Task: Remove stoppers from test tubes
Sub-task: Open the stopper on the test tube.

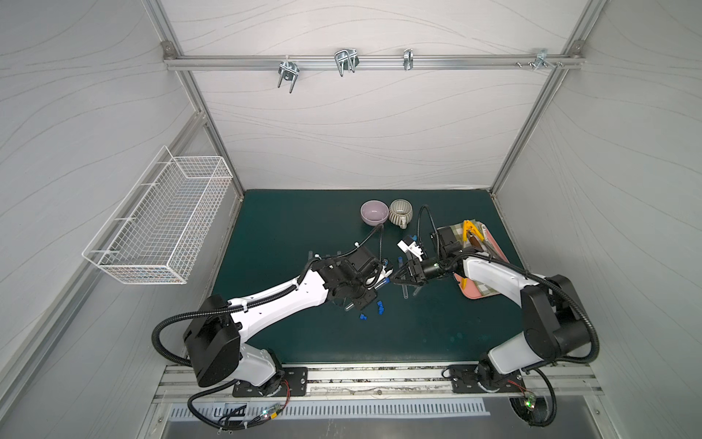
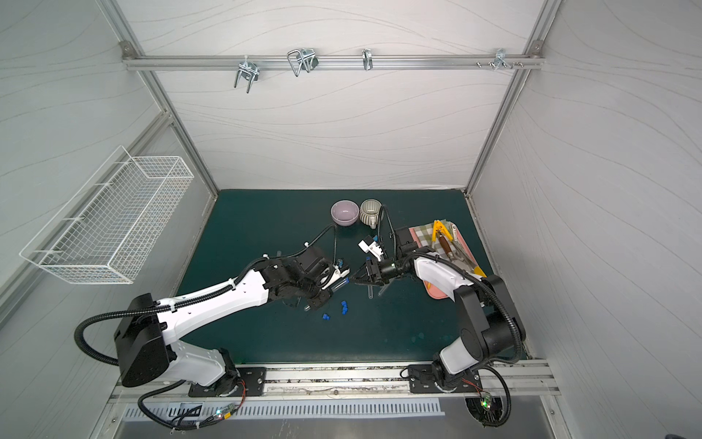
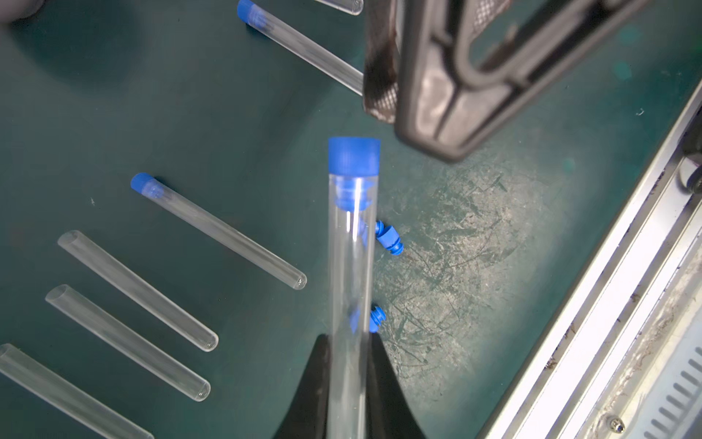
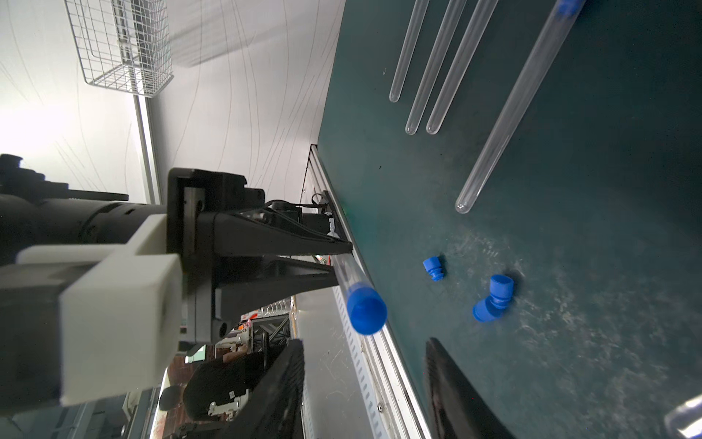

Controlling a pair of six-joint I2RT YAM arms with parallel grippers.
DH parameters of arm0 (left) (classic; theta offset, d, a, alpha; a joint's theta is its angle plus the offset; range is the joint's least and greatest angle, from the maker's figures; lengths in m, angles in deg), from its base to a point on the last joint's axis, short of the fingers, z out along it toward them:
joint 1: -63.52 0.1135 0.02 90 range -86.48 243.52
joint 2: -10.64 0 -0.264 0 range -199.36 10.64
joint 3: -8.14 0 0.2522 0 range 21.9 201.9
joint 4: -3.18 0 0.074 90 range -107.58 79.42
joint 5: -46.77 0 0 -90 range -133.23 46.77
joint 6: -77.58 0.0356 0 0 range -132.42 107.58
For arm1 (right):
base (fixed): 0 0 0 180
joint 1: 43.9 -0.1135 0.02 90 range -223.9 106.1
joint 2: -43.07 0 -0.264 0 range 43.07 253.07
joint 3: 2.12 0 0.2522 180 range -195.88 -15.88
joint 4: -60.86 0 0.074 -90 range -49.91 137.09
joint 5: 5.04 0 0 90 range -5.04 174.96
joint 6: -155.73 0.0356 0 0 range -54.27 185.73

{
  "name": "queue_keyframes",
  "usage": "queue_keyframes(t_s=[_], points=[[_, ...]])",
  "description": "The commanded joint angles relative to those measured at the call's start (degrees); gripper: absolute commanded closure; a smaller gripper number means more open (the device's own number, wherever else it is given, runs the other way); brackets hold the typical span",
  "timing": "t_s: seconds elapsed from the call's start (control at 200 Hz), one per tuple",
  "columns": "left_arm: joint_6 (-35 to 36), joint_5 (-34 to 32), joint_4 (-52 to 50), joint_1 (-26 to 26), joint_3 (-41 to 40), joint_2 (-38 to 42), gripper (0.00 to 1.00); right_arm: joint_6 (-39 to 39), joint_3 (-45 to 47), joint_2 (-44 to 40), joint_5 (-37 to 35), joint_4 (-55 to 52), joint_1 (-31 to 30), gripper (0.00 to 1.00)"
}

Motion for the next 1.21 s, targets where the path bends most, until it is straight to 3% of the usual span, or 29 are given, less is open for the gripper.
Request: queue_keyframes(t_s=[0.0, 1.201], points=[[1.9, 1.0, 1.6, -0.6, 0.2, 0.7, 1.00, -1.0, -1.6, 1.2, 2.2, 0.3, -1.0, 0.52], [1.7, 0.6, 2.6, -1.3, -0.6, 0.6, 1.00, -1.1, -2.3, 3.3, 2.7, 0.8, -2.6, 0.80]])
